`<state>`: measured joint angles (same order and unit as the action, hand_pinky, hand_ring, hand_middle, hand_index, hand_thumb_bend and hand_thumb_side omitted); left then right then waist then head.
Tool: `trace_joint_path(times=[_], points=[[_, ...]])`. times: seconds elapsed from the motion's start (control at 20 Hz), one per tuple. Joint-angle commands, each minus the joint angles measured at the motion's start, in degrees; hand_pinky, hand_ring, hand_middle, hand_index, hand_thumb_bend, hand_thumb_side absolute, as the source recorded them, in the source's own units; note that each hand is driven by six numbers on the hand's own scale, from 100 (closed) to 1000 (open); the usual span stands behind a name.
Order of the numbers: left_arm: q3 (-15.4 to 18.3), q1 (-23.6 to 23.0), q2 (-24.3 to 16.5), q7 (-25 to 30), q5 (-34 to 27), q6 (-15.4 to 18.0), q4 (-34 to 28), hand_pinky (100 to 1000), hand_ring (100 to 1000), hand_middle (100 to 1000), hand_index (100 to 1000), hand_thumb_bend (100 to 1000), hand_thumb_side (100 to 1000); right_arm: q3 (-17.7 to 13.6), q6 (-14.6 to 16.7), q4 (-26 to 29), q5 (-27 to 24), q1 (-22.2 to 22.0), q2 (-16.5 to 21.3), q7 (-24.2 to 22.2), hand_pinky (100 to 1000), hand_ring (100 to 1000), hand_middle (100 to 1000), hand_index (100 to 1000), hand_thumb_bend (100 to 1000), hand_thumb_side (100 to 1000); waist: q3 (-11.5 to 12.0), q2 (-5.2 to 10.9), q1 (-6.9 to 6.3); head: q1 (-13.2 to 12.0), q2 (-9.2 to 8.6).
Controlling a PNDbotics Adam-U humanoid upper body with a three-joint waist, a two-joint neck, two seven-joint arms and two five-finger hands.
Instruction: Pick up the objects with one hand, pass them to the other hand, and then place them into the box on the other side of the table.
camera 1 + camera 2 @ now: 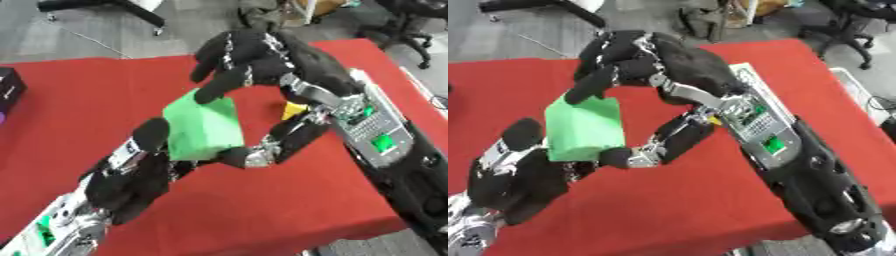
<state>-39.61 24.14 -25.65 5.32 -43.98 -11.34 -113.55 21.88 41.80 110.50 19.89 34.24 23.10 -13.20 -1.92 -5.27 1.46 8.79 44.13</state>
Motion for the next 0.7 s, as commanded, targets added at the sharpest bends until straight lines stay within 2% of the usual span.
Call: trace_joint_path(times=[0.05,0.7], points=[[0.2,1.0,0.3,-0.4,-0.8,0.2,-1.0,999,795,701,664,515,749,-0.2,0.1,0.2,-0.5,0.4,1.3,-0.4,767,692,463,769,254,250,0.1,0.43,-0.02,-0.1,-0.69],[-0.5,1.9,2.1,-2.0,-2.8,0.5,-1.0,971,742,633,631,437,650,0.0,-0.1,-0.8,-0.5,0.2,1.0,-0.4,773,690,439,769,261,255,0.1,0.19,0.22,-0.3,-0.78]])
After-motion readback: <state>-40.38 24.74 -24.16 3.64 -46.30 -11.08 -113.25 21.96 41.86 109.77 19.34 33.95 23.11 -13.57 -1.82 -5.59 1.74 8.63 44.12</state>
